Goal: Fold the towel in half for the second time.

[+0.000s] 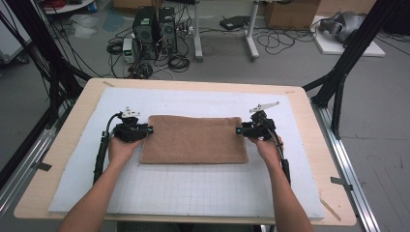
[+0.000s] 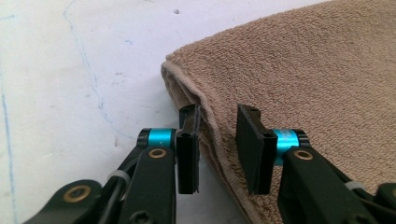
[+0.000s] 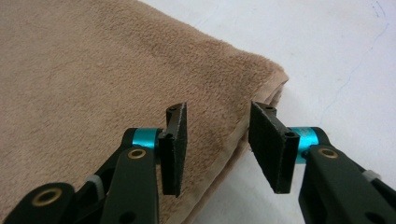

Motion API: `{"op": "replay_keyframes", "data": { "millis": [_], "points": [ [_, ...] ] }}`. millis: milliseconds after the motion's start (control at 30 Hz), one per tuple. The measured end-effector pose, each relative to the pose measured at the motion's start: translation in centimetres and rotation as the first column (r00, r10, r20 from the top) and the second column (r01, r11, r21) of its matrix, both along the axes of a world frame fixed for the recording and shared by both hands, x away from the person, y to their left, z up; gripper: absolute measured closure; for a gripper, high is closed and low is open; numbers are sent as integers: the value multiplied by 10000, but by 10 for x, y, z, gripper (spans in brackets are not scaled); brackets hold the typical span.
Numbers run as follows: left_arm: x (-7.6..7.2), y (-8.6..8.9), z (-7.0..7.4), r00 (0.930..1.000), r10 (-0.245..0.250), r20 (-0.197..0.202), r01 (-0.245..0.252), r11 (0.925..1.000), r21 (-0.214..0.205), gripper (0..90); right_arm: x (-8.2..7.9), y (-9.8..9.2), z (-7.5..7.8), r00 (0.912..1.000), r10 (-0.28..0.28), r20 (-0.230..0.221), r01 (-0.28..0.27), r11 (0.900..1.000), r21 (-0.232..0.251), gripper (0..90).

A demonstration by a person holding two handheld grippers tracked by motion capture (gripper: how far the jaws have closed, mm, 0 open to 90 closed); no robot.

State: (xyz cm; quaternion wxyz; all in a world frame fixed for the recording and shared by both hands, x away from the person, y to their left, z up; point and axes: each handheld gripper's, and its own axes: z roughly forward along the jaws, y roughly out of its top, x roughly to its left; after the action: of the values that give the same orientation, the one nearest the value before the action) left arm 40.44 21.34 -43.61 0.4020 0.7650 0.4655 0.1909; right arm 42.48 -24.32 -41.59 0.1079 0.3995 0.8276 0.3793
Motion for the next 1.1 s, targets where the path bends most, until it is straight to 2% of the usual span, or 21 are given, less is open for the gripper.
{"op": "replay_keyframes", "data": {
  "millis": [167,300,467,633,833,933,1100],
  "points": [
    [-4,5,6,9999,-1,110,3,9998,-179,649,-6,1,2,9998,95,152,-96,9999,68,514],
    [-9,9,12,9996,-219,192,227,9989,-415,596,-12,2,5,9998,191,100,-193,9996,212,474],
    [-16,12,18,9985,-462,283,473,9981,-397,542,-21,3,9,9992,321,227,-327,9990,288,418],
    [-24,13,23,9970,-707,315,721,9963,-460,482,-30,0,13,9985,408,366,-429,9973,603,357],
    [-36,14,28,9926,-1050,609,1084,9926,-549,390,-39,-3,16,9977,464,485,-505,9949,871,270],
    [-42,16,28,9911,-1215,543,1246,9905,-590,349,-43,-4,16,9982,419,431,-461,9938,1016,222],
    [-51,19,29,9887,-1407,520,1434,9882,-535,293,-52,-4,18,9965,586,602,-644,9931,978,195]
  ]
}}
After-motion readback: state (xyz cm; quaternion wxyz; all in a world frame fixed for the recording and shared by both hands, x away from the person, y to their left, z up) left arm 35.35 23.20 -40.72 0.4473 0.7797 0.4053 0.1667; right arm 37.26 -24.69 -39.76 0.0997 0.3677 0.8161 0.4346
